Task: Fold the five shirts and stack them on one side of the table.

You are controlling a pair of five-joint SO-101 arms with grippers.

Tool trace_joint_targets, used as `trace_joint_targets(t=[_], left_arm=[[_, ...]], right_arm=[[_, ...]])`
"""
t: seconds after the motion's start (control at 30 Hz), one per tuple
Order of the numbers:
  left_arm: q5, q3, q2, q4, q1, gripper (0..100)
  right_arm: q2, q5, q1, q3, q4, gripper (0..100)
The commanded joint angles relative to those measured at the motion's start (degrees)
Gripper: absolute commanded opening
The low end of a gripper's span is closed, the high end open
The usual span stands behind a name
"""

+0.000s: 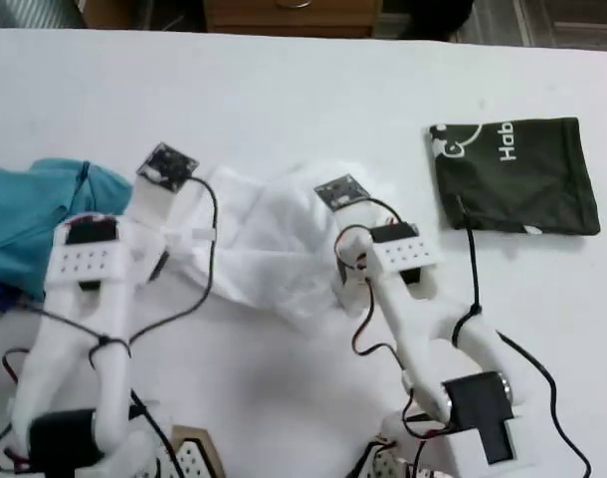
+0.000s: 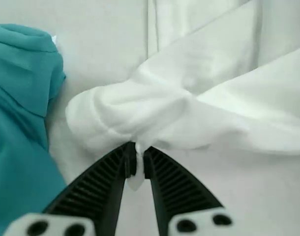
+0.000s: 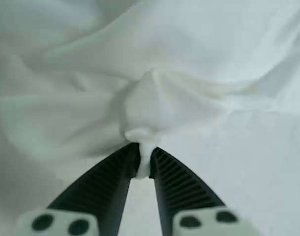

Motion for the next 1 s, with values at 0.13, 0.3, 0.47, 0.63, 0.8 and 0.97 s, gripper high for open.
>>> trace_joint_targets(t=[0.13, 0.3, 0.47, 0.63, 0.8, 0.97], left_arm=[[0.4, -4.4, 4.5, 1.5, -0.5, 3], [0.4, -4.5, 4.5, 1.8, -0.5, 3], [0.4, -4.2, 4.5, 1.8, -0.6, 3], [0.4, -4.1, 4.5, 1.8, -0.6, 3], [0.4, -4.1, 4.5, 1.8, -0.6, 3], [0.4, -4.4, 4.5, 1.8, -0.6, 3]], right_arm=[[0.0, 0.4, 0.9, -2.4, 2.5, 7.4], [-3.1, 0.8, 1.4, -3.7, 8.6, 15.7], [-10.8, 0.4, 1.4, -3.7, 11.0, 14.4], [-12.3, 0.4, 2.3, -3.3, 8.2, 14.4], [-7.0, 0.8, 4.5, -3.3, 4.2, 14.4], [-0.8, 0.8, 4.4, -3.7, 4.1, 14.2]])
